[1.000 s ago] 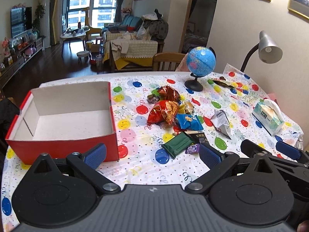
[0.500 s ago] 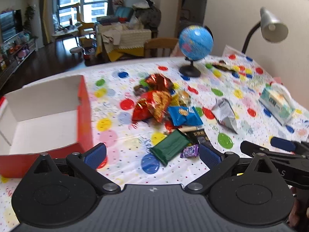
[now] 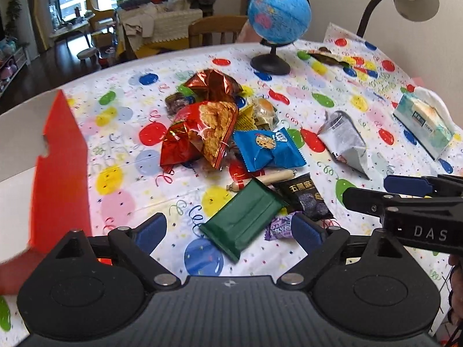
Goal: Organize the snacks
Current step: 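Grasp the green bar with the left tool while the right tool grasps the black packet, then carry the green bar and black packet over the open red box with both tools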
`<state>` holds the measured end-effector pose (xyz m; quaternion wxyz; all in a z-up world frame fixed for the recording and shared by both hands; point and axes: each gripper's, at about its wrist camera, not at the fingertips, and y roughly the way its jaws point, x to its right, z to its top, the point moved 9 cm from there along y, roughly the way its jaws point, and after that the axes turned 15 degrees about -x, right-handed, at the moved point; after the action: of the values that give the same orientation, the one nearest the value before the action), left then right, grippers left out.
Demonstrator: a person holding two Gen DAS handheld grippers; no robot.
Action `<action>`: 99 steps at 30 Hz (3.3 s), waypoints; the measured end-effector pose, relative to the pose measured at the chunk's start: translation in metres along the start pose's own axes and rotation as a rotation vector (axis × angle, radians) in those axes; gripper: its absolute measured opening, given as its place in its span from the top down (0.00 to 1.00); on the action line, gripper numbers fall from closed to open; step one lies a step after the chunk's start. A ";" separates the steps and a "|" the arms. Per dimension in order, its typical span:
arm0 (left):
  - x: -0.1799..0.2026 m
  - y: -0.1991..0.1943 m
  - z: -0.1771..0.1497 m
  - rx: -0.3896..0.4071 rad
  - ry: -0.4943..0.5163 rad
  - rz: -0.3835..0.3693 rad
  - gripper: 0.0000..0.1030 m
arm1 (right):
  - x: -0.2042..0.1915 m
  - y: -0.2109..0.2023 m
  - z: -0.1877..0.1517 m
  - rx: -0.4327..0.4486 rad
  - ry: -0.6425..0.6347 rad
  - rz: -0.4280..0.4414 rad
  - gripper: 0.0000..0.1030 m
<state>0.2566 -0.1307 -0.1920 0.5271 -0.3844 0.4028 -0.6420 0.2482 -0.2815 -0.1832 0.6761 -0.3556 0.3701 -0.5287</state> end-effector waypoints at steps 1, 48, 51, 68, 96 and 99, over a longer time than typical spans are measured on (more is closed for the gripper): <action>-0.001 0.005 0.002 -0.008 0.007 -0.001 0.09 | 0.002 0.005 0.003 -0.016 0.004 0.006 0.34; 0.013 0.047 0.008 -0.163 0.127 -0.103 0.76 | 0.001 0.048 0.006 -0.178 0.134 0.167 0.69; 0.011 0.045 0.007 -0.161 0.126 -0.104 0.75 | 0.001 0.044 0.002 -0.173 0.137 0.172 0.69; 0.010 0.065 0.011 -0.214 0.155 -0.075 0.43 | 0.010 0.035 -0.005 -0.147 0.150 0.169 0.69; -0.019 -0.036 -0.018 -0.053 -0.045 -0.070 0.59 | -0.037 -0.021 -0.002 -0.067 0.050 0.128 0.69; -0.034 -0.059 -0.020 -0.017 -0.079 -0.058 0.59 | -0.056 -0.030 0.004 -0.051 0.010 0.142 0.69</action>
<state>0.2222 -0.0878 -0.1478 0.5207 -0.4254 0.3756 -0.6378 0.2285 -0.2319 -0.1480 0.7008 -0.3429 0.4113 -0.4713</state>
